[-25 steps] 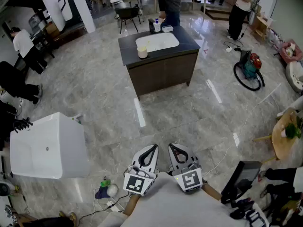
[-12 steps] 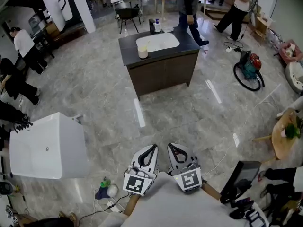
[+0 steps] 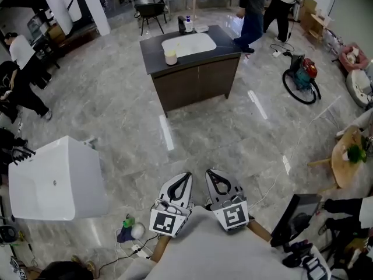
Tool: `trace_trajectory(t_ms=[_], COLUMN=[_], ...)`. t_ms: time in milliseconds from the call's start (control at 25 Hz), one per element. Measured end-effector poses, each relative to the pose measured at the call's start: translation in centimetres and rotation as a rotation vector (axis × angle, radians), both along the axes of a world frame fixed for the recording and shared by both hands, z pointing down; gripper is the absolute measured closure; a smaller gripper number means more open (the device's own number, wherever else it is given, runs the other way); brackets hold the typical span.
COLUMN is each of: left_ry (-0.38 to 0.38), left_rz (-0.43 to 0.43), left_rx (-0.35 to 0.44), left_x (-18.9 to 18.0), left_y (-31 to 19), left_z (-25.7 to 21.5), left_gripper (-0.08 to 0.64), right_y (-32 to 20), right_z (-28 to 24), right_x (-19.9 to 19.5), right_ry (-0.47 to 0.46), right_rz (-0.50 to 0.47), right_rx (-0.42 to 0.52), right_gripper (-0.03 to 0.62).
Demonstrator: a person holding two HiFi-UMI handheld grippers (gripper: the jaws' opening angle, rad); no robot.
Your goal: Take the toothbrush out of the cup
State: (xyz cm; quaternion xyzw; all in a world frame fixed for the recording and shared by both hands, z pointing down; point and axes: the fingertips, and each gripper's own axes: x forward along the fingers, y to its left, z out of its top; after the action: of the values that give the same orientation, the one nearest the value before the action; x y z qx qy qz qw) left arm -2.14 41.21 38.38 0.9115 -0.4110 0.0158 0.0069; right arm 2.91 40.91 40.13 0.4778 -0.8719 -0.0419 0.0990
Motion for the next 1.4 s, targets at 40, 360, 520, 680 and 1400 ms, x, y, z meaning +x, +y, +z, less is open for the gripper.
trace_trajectory(t_ms=[40, 360, 520, 680, 1400], left_ry=[0.001, 0.114, 0.115, 0.102, 0.054], left_rz=[0.004, -0.002, 0.007, 0.019, -0.020], left_rx=[0.001, 0.010, 0.013, 0.007, -0.007], left_x=[-0.3, -1.8, -2.6, -3.1, -2.5], left_y=[-0.1, -2.0, -1.7, -2.2, -16.3], left_z=[0.1, -1.2, -2.0, -2.0, 1.1], left_gripper=[0.557, 0.557, 0.557, 0.557, 0.557], right_y=[-0.2, -1.9, -1.5, -2.0, -16.6], right_z=[-0.2, -0.2, -1.2, -1.9, 0.8], right_x=[-0.3, -2.7, -3.8, -4.4, -2.4], right_ry=[0.026, 0.040, 0.026, 0.044, 0.050], right_rz=[-0.011, 0.001, -0.005, -0.024, -0.104], right_rx=[0.018, 0.016, 0.029, 0.050, 0.045], right_gripper=[0.588, 0.588, 0.588, 0.588, 0.588])
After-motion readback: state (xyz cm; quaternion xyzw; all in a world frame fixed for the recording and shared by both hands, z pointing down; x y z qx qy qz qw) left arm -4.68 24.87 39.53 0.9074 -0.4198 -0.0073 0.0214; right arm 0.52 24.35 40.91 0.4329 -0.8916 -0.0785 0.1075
